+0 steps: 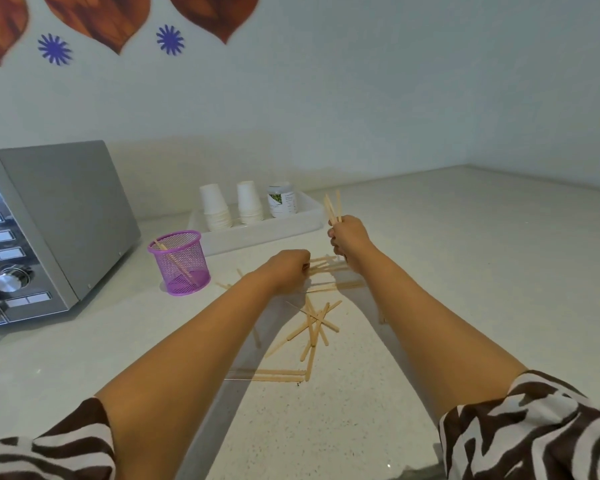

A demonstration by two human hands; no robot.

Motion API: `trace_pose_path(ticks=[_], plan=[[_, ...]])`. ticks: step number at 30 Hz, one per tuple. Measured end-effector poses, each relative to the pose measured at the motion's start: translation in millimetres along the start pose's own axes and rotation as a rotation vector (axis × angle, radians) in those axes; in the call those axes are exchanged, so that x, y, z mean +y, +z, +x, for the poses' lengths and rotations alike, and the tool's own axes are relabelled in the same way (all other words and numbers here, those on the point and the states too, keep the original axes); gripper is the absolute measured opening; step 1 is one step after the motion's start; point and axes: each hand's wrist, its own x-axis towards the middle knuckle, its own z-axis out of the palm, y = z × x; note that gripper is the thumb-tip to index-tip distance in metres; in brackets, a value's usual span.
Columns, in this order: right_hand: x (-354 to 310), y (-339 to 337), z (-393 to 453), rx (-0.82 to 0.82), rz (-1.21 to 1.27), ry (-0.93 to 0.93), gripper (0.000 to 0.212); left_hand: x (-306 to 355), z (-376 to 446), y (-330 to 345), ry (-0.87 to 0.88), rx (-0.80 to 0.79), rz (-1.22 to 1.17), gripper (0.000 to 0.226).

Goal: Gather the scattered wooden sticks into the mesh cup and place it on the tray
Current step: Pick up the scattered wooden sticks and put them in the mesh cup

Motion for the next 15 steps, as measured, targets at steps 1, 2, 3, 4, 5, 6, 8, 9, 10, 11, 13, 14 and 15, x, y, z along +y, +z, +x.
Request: trace_pose_path(ticks=[1,2,3,4,5,6,8,9,10,11,13,14,15], plan=[[-2,-2,0,0.028,0.057,-0.016,0.021,-3,0,-2,-0.016,0.032,-0.068,0.019],[-5,-5,0,0.067,0.134,-0.043,0.023,-5,-1,-5,-0.03,0.062,-0.129,0.012],[-8,-9,1,0.115,0.223,-0.076,0.025,-7,-2,-8,-0.041,0.096,-0.176,0.007],[-12,-12,0,0.167,0.309,-0.108,0.026,-9,-2,-10,-0.055,0.14,-0.22,0.005],[-16,-16,0,0.215,0.385,-0.134,0.027,-12,-3,-14,-0.073,0.196,-0.266,0.006],[-19,-19,0,0.25,0.443,-0.153,0.028,-14,-4,-18,-0.099,0.261,-0.324,0.007],[-21,-19,-2,0.271,0.492,-0.166,0.032,-17,-7,-27,-0.19,0.397,-0.534,0.012],[-19,-16,-4,0.261,0.489,-0.158,0.034,-18,-9,-32,-0.245,0.455,-0.668,0.015],[-16,-11,-6,0.235,0.476,-0.142,0.035,-20,-11,-38,-0.301,0.511,-0.786,0.02],[-14,-3,-8,0.197,0.462,-0.117,0.035,-24,-14,-43,-0.347,0.565,-0.876,0.026],[-9,11,-11,0.12,0.448,-0.074,0.034,-32,-18,-53,-0.422,0.644,-1.055,0.035],[-8,17,-12,0.084,0.445,-0.056,0.034,-36,-20,-58,-0.452,0.673,-1.16,0.036],[-8,23,-14,0.051,0.436,-0.042,0.034,-42,-23,-62,-0.472,0.699,-1.276,0.034]])
